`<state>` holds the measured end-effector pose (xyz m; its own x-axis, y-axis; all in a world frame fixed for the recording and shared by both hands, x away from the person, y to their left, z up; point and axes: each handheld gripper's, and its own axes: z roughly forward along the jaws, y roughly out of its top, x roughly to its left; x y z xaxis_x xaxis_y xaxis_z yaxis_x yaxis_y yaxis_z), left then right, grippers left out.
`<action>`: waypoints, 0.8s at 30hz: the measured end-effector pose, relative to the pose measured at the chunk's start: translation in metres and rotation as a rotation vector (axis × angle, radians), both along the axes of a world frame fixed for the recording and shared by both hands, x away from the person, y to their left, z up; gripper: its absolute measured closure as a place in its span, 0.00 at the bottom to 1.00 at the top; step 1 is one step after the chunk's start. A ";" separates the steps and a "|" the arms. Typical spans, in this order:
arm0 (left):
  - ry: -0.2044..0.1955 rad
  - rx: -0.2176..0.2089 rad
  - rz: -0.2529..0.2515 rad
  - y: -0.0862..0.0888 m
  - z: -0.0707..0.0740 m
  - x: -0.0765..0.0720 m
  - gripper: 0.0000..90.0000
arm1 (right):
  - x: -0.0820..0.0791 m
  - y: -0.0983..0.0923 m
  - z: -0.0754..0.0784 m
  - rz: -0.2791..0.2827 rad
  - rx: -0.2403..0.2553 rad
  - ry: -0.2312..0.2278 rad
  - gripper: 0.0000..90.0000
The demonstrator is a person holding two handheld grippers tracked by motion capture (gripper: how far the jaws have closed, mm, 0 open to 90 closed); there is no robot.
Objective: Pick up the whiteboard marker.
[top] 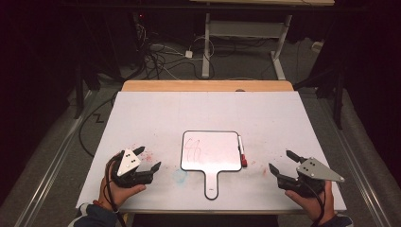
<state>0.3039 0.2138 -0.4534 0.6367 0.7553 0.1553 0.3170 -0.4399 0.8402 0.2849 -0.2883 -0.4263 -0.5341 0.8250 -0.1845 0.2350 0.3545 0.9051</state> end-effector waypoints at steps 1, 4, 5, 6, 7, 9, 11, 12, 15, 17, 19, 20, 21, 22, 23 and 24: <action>0.003 0.011 -0.001 0.000 -0.001 0.000 0.24 | 0.001 0.000 0.000 0.004 -0.002 0.002 0.31; 0.012 0.016 -0.005 -0.001 -0.002 0.002 0.24 | 0.003 -0.001 -0.001 0.000 -0.003 0.007 0.31; 0.013 0.017 -0.006 -0.002 -0.002 0.002 0.24 | 0.004 -0.003 -0.002 -0.003 -0.002 0.017 0.31; 0.012 0.021 -0.005 -0.002 -0.002 0.003 0.24 | 0.004 -0.003 -0.002 -0.003 -0.002 0.017 0.31; 0.013 0.026 -0.007 -0.003 -0.003 0.003 0.24 | 0.005 -0.005 -0.002 -0.012 -0.004 0.023 0.31; 0.019 0.041 -0.010 -0.003 -0.004 0.002 0.24 | 0.006 -0.007 -0.002 -0.015 -0.002 0.032 0.31; 0.025 0.057 -0.016 -0.003 -0.006 0.002 0.24 | 0.008 -0.008 -0.002 -0.018 0.002 0.046 0.31; 0.024 0.058 -0.019 -0.003 -0.005 0.001 0.24 | 0.008 -0.008 -0.002 -0.020 0.007 0.052 0.31; 0.020 0.061 -0.016 -0.004 -0.004 0.001 0.24 | 0.011 -0.010 -0.003 -0.003 0.020 0.102 0.31; 0.008 0.078 -0.025 -0.005 -0.004 0.002 0.24 | 0.013 -0.011 -0.003 0.007 0.029 0.139 0.32; 0.013 0.083 -0.027 -0.007 -0.005 0.002 0.24 | 0.016 -0.011 -0.003 -0.001 0.033 0.173 0.33; 0.013 0.087 -0.029 -0.007 -0.005 0.002 0.24 | 0.018 -0.011 -0.003 0.005 0.034 0.187 0.35; 0.013 0.088 -0.030 -0.007 -0.005 0.002 0.24 | 0.020 -0.011 -0.003 0.004 0.036 0.208 0.35; 0.026 0.084 -0.028 -0.008 -0.006 0.002 0.24 | 0.020 -0.011 -0.003 0.004 0.036 0.208 0.35; 0.014 0.089 -0.029 -0.008 -0.006 0.002 0.24 | 0.023 -0.009 -0.002 0.012 0.037 0.235 0.37; 0.014 0.090 -0.029 -0.007 -0.006 0.002 0.24 | 0.026 -0.007 -0.002 0.018 0.025 0.247 0.37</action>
